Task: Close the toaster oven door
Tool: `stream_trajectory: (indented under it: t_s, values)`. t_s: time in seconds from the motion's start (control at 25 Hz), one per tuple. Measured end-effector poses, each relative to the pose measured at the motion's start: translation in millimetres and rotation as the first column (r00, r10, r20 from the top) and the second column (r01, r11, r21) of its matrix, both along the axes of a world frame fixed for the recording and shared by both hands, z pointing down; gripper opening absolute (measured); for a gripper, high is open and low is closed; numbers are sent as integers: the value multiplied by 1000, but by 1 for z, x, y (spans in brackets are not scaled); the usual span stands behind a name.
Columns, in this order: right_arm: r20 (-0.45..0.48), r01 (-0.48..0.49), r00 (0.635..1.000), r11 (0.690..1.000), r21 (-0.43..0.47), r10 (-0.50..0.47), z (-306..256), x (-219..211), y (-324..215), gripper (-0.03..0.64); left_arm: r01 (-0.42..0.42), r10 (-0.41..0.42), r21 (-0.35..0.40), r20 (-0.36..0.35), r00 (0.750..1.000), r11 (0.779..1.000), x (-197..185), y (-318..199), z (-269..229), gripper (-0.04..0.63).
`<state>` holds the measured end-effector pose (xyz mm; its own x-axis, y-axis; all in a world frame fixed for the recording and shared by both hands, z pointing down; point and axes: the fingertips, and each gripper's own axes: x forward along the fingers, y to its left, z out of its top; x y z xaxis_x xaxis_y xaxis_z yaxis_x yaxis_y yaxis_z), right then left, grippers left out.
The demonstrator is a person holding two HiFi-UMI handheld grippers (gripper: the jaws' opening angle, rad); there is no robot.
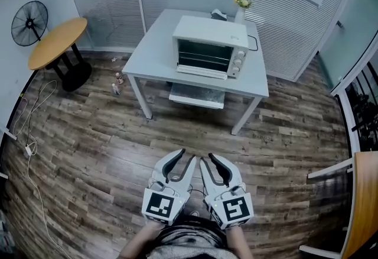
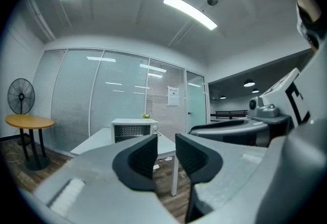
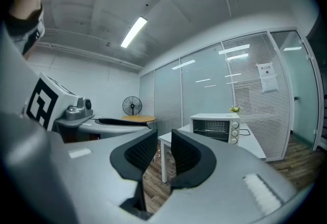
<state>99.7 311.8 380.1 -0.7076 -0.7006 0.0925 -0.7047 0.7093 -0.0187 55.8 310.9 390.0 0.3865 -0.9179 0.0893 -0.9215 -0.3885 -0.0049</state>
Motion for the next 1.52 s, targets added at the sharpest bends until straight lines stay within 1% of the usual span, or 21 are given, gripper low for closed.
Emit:
stream_trajectory:
  t_s: [0.32, 0.44, 0.52, 0.6, 0.68, 0.84, 0.92, 1.16, 1.28, 1.36, 1.52]
  values:
    - [-9, -23, 1000, 1000, -1, 23, 1, -38, -76, 84, -9, 8, -24, -42, 999, 1000, -36, -77, 0, 101]
    - [-4, -40, 999, 999, 4, 40, -2, -51, -99, 84, -33, 33, -8, -3, 999, 999, -50, -101, -1, 101]
    - [1, -48, 999, 999, 6, 48, -2, -60, -111, 84, -36, 36, -10, -16, 999, 999, -59, -112, -3, 101]
    - [0, -57, 998, 998, 3, 57, -1, -68, -120, 84, -36, 35, -22, -40, 999, 999, -66, -121, -3, 100]
    - [0, -67, 998, 998, -1, 67, 1, -74, -129, 84, -44, 43, -27, -48, 998, 999, -72, -130, -2, 101]
    - [-1, -87, 996, 996, -4, 87, 3, -87, -144, 84, -73, 72, -18, -24, 997, 997, -85, -145, 1, 101]
    - [-3, -95, 996, 995, -7, 94, 5, -92, -152, 84, -79, 78, -26, -32, 996, 997, -90, -153, 3, 101]
    - [-13, -114, 993, 993, -13, 114, 10, -103, -166, 84, -103, 104, -22, 1, 995, 994, -105, -168, 11, 101]
    - [-16, -127, 992, 992, -15, 126, 11, -103, -170, 84, -104, 104, -26, -15, 994, 994, -107, -173, 10, 101]
    - [-21, -131, 991, 991, -15, 131, 11, -105, -173, 84, -117, 118, -16, 6, 993, 993, -109, -175, 10, 101]
    - [-31, -142, 989, 990, -16, 141, 11, -108, -180, 86, -100, 99, -31, -36, 994, 994, -113, -181, 8, 101]
